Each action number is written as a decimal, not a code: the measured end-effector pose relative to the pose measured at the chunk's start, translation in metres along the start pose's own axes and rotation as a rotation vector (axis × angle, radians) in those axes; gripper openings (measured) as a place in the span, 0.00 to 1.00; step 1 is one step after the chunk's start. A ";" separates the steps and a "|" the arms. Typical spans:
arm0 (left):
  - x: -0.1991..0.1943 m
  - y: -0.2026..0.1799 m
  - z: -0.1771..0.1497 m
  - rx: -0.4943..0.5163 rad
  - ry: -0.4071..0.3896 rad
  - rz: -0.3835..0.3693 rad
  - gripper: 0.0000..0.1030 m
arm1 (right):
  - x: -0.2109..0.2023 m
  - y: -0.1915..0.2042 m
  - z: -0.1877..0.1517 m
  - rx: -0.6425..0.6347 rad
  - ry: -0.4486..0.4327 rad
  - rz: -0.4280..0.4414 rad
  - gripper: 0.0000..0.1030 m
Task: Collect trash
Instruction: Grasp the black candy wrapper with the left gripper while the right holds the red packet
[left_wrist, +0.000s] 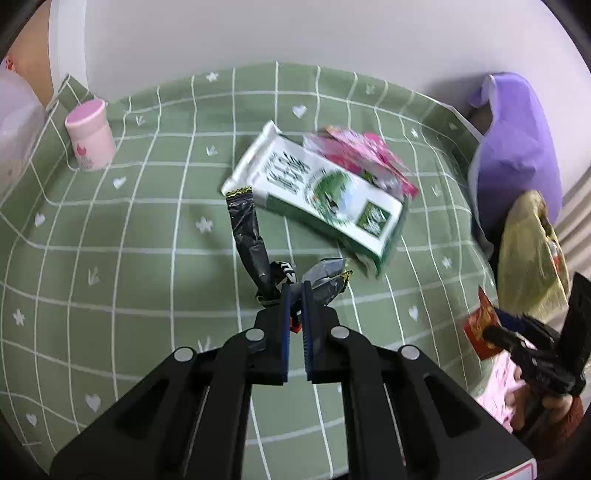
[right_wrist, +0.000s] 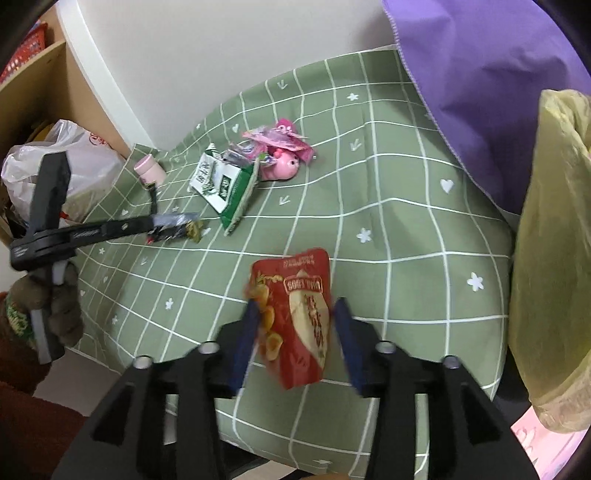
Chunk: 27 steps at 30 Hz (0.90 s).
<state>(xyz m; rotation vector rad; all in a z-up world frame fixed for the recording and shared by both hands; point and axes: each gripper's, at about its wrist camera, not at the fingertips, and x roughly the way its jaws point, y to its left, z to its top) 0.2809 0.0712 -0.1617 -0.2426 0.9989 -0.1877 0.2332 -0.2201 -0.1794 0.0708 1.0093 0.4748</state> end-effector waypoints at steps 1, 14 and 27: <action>0.000 -0.001 -0.004 -0.002 0.009 -0.013 0.05 | -0.001 -0.001 -0.002 -0.002 -0.007 -0.001 0.44; -0.002 -0.007 -0.029 0.050 0.033 -0.067 0.05 | 0.022 0.020 -0.018 -0.111 0.093 0.096 0.59; -0.023 -0.007 -0.030 0.090 0.038 -0.054 0.05 | 0.047 0.031 -0.017 -0.260 0.109 0.071 0.50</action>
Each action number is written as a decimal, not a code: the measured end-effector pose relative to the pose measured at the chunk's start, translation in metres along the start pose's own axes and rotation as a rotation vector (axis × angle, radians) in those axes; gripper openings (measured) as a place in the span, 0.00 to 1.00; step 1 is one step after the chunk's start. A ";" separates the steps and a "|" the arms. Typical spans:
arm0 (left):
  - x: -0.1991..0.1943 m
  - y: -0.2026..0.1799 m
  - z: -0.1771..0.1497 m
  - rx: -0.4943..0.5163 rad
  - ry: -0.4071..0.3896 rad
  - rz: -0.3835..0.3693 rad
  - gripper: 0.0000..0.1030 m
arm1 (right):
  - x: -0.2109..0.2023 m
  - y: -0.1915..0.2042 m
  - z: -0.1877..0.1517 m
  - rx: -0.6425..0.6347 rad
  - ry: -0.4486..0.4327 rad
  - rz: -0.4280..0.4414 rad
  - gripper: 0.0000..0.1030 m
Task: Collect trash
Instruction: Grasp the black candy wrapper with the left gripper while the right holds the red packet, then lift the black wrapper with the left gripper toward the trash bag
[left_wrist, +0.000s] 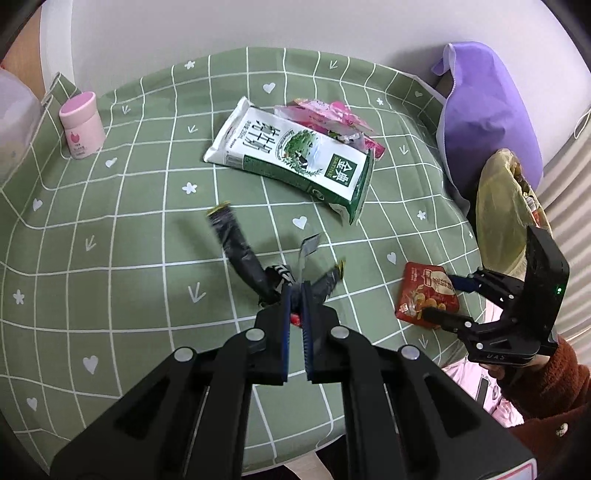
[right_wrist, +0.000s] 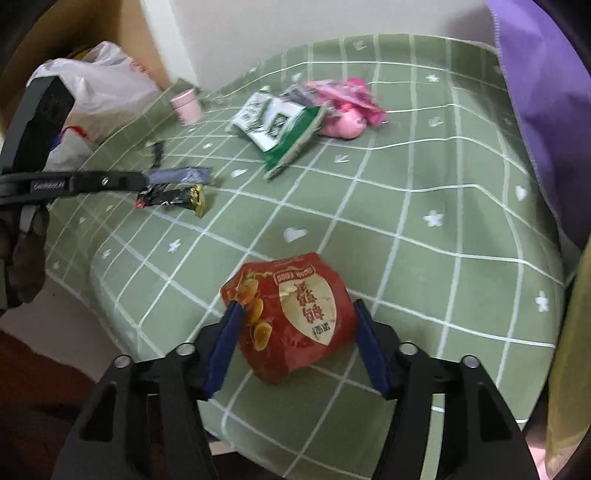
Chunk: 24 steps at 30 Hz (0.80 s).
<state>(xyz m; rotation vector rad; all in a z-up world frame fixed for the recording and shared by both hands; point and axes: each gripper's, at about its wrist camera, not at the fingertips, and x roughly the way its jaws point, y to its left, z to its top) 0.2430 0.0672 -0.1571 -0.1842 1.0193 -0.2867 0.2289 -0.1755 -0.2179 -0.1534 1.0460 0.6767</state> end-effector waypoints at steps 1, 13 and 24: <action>-0.003 0.000 0.000 0.003 -0.005 0.001 0.05 | -0.001 0.002 -0.001 -0.007 -0.003 -0.002 0.46; -0.007 -0.001 0.009 0.022 -0.034 -0.012 0.05 | -0.028 0.012 0.016 0.014 -0.042 0.052 0.18; -0.034 0.063 0.011 -0.101 -0.160 0.041 0.11 | -0.007 0.013 0.038 0.055 0.028 0.053 0.18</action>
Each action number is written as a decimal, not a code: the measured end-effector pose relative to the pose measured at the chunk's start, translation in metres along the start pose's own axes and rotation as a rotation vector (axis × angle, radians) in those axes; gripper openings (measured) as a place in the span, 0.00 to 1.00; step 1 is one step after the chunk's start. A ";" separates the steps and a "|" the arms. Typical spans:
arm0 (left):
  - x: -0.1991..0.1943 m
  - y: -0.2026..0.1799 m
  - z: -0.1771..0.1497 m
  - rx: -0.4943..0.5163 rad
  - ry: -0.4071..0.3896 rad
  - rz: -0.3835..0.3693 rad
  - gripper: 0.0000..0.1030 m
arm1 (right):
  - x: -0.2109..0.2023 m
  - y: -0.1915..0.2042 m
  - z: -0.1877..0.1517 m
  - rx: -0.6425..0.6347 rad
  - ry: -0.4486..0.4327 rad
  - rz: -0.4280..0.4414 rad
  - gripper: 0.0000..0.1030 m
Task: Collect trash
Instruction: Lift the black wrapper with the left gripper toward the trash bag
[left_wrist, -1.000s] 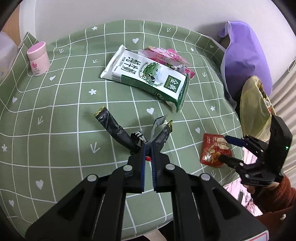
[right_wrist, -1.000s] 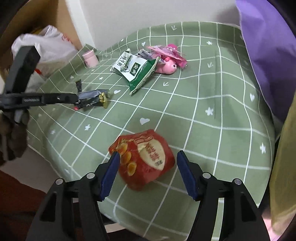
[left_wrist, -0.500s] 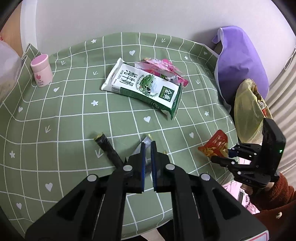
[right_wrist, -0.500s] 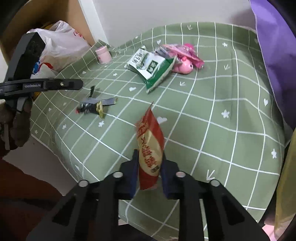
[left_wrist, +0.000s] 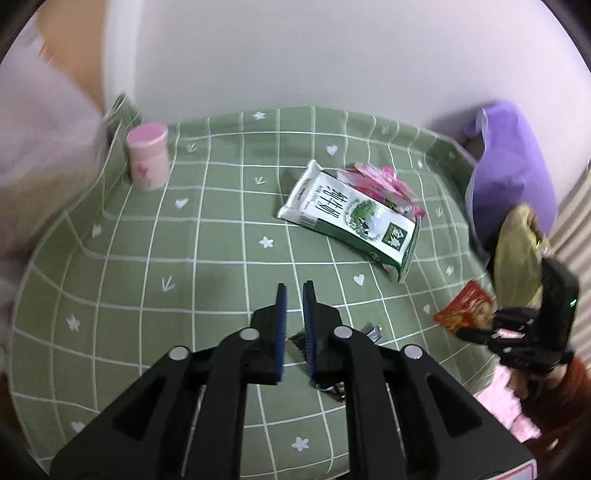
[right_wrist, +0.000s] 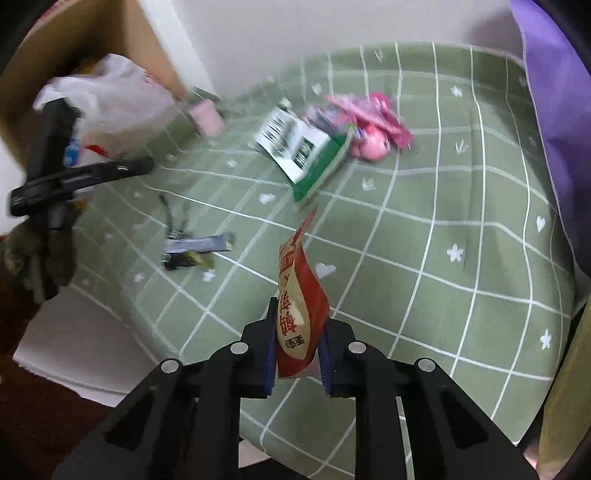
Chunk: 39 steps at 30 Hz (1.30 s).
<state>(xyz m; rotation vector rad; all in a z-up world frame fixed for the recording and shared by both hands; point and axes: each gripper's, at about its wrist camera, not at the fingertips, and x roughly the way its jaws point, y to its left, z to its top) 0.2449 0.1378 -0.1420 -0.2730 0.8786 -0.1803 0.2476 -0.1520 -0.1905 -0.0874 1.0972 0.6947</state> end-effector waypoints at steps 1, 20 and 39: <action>0.001 0.008 -0.005 -0.018 0.000 -0.020 0.12 | 0.000 0.006 0.000 0.021 -0.014 -0.014 0.18; 0.003 -0.019 -0.046 0.173 0.178 -0.120 0.18 | -0.025 -0.017 -0.022 0.142 -0.089 0.049 0.18; 0.044 -0.091 -0.081 0.461 0.250 -0.041 0.46 | -0.023 -0.036 -0.018 0.188 -0.121 -0.026 0.18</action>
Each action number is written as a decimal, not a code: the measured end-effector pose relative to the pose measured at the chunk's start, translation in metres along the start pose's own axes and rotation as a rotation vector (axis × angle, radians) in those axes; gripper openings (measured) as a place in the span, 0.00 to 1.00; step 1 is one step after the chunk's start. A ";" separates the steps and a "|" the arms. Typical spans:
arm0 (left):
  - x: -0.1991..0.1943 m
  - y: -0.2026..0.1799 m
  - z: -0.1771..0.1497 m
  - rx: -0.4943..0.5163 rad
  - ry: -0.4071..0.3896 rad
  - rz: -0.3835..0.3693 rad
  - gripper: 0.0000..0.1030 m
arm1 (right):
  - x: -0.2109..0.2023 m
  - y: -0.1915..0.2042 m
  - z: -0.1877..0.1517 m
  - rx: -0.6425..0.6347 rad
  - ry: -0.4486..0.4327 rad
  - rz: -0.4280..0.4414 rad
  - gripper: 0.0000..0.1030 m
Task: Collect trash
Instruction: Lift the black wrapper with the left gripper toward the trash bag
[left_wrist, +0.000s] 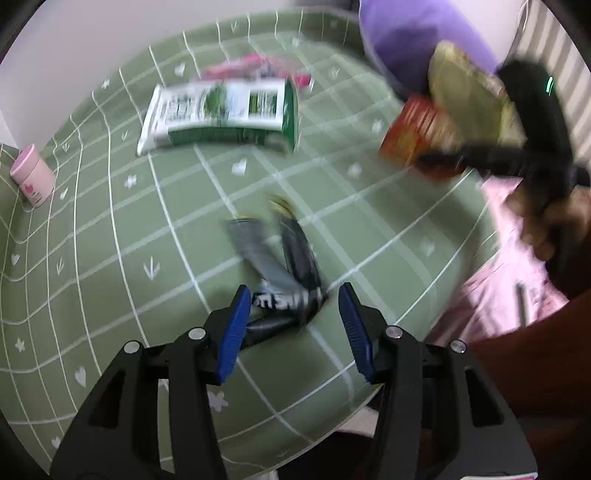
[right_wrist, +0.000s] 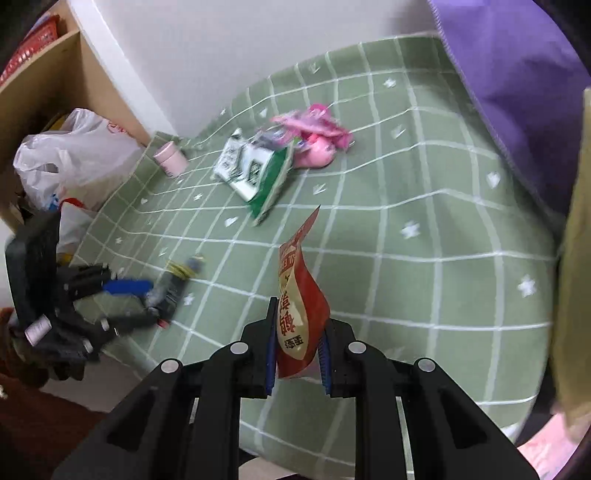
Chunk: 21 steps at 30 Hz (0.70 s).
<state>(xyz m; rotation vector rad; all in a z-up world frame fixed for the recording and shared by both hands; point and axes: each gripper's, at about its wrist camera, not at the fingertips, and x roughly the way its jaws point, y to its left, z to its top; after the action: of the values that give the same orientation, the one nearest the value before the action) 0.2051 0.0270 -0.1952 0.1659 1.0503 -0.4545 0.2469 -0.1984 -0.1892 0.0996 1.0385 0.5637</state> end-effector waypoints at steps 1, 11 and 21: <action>0.003 0.004 -0.005 -0.034 0.013 0.004 0.42 | -0.005 -0.003 0.001 0.013 -0.014 0.007 0.18; -0.021 0.007 0.029 -0.063 -0.120 -0.062 0.25 | -0.047 -0.005 0.006 0.007 -0.108 -0.060 0.18; -0.074 -0.072 0.176 0.193 -0.377 -0.268 0.25 | -0.190 -0.040 0.032 0.070 -0.412 -0.235 0.18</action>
<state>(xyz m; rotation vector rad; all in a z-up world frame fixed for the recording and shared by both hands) 0.2830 -0.0772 -0.0384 0.1048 0.6586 -0.7978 0.2171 -0.3190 -0.0369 0.1462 0.6563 0.2757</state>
